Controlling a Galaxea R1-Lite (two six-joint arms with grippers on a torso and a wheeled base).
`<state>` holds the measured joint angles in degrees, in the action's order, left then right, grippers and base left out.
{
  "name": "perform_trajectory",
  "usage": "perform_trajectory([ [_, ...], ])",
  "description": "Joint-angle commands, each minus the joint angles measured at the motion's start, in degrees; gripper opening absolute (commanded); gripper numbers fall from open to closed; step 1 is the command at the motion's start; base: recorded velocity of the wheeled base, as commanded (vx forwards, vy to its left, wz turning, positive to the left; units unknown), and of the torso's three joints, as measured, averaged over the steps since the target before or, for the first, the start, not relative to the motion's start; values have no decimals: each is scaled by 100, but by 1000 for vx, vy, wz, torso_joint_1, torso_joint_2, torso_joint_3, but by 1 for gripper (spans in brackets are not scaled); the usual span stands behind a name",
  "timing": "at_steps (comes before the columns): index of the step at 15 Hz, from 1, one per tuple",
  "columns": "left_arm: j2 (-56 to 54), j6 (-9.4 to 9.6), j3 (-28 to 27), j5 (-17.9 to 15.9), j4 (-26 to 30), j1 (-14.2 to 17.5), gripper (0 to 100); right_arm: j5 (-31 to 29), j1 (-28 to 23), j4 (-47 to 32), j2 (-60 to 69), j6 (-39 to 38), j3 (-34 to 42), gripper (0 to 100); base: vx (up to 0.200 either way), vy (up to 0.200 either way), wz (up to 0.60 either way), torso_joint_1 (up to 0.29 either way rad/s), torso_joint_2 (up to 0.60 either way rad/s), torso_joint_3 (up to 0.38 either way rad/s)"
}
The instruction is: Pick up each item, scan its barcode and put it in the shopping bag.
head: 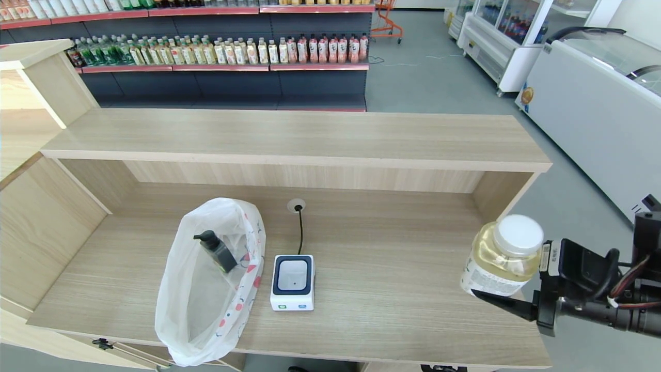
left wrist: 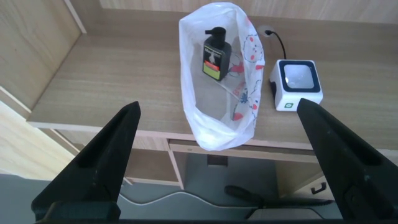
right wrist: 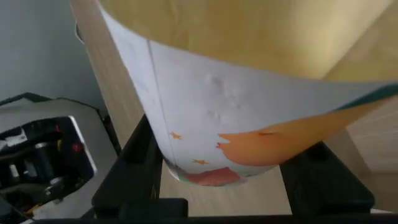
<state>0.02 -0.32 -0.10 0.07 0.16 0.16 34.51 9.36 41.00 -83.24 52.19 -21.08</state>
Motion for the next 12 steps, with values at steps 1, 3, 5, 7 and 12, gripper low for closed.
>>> perform_trajectory([
  [1,-2,-3,1,1,2,2,100,-208,-13,365,-17,477,-116,0,0,0,0,0,0,0],
  [3,-2,-3,1,1,2,2,100,-234,66,1095,-131,626,-98,0,0,0,0,0,0,0],
  [5,-2,-3,1,1,2,2,100,-287,162,1341,-61,644,-107,0,0,0,0,0,0,0],
  [7,-2,-3,1,1,2,2,100,-340,162,1402,97,1030,-28,0,0,0,0,0,0,0],
  [12,-2,-3,1,1,2,2,100,-700,224,1385,466,1206,368,0,0,0,0,0,0,0],
])
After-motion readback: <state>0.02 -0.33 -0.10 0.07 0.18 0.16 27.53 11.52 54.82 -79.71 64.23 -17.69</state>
